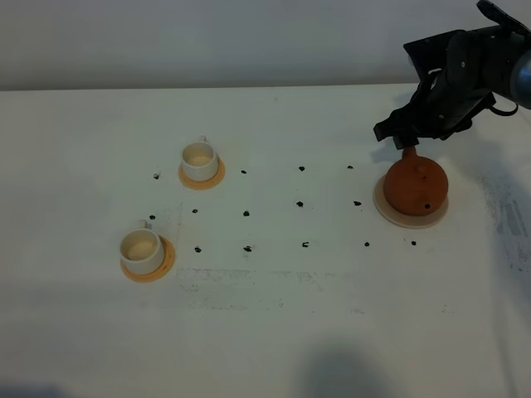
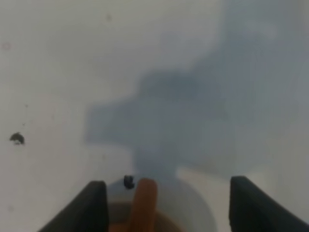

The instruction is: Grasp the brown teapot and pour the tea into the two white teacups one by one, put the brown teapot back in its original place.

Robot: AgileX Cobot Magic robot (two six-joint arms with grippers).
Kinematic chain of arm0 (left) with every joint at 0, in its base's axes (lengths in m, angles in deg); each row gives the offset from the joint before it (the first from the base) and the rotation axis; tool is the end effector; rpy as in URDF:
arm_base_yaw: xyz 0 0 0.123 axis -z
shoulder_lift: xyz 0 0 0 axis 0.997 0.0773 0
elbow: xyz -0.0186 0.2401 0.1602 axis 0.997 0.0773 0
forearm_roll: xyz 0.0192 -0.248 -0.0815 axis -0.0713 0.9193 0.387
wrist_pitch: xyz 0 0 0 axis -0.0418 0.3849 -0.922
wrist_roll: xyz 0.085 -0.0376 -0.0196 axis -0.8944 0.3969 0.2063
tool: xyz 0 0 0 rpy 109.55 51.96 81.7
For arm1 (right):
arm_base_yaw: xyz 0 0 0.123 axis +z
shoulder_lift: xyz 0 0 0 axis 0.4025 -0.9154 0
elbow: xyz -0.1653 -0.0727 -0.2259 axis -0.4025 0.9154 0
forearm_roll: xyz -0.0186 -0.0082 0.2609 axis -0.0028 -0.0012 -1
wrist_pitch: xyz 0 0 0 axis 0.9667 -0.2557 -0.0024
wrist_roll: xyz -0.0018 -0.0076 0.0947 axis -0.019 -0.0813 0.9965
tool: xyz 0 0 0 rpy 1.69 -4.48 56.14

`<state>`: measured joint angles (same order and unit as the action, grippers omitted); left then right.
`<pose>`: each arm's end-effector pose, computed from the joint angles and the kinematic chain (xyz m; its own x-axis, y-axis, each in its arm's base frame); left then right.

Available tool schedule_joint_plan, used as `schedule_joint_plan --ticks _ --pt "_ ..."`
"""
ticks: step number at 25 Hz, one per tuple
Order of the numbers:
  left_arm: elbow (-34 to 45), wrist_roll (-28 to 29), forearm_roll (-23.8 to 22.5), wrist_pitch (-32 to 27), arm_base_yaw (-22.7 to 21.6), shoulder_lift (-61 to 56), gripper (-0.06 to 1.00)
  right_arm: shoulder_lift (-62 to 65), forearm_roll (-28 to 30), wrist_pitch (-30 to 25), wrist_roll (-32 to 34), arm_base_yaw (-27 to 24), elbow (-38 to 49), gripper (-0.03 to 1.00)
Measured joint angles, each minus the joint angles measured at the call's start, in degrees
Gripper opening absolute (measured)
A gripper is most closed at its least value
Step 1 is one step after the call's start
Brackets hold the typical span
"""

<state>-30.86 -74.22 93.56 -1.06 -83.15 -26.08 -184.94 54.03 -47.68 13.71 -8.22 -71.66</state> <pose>0.0020 -0.0063 0.2830 -0.4437 0.0006 -0.8962 0.0917 0.9948 -0.0447 0.4684 0.1270 0.1611 -0.8430 -0.3632 -0.3967 -0.3633 0.9284 -0.0780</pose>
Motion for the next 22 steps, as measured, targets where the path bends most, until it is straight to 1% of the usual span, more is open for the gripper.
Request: schedule_joint_plan --ticks 12,19,22 --pt "0.0 0.0 0.0 0.0 0.0 0.0 0.61 -1.4 0.5 -0.2 0.0 -0.2 0.0 0.56" --pt "0.0 0.0 0.0 0.0 0.0 0.0 0.61 -1.4 1.5 -0.1 0.0 -0.6 0.0 0.56" --pt "0.0 0.0 0.0 0.0 0.0 0.0 0.61 -1.4 2.8 0.0 0.4 -0.7 0.0 0.56"
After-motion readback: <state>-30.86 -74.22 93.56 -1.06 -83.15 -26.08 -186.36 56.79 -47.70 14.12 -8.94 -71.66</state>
